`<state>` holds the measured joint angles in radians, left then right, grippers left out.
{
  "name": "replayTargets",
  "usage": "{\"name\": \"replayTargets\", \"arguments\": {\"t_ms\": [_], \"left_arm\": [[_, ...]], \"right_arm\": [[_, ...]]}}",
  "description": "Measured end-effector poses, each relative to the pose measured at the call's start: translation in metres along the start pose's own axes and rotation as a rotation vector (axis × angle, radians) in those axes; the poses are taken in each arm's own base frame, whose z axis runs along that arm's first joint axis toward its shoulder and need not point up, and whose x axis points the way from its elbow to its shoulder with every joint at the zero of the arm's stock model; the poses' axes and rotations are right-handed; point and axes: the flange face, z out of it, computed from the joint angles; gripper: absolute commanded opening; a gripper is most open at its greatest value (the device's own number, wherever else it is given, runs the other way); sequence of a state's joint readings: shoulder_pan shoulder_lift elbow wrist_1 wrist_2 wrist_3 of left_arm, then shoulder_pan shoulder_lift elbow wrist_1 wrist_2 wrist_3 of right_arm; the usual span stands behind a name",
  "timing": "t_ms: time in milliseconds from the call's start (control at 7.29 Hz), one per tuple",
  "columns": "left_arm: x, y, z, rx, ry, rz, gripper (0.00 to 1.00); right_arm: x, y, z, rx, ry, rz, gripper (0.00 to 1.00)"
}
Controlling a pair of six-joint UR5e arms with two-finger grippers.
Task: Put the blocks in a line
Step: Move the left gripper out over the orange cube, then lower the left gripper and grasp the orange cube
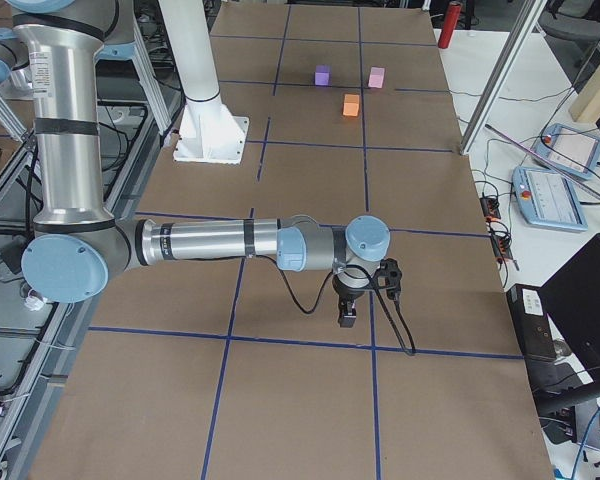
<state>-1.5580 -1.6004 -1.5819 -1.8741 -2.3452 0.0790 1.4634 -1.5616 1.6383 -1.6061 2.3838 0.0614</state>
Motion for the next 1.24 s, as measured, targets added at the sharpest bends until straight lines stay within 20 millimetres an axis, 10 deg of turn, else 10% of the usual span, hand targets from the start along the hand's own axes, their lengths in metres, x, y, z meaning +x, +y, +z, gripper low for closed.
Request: {"name": "replayTargets", "arguments": {"t_ms": [412, 961, 1235], "left_arm": [[0.085, -0.04, 0.001, 0.079, 0.127, 0.051, 1.0], [0.361, -0.155, 0.047, 0.105, 0.209, -0.112, 1.0], [0.488, -0.172, 0.096, 0.056, 0.187, -0.252, 1.0]], "right_arm": [[0.0, 0.0, 0.0, 0.001, 0.0, -0.001, 1.0], [0.0, 0.0, 0.0, 0.0, 0.0, 0.0, 1.0], [0.0, 0.0, 0.0, 0.0, 0.0, 0.0, 1.0]]}}
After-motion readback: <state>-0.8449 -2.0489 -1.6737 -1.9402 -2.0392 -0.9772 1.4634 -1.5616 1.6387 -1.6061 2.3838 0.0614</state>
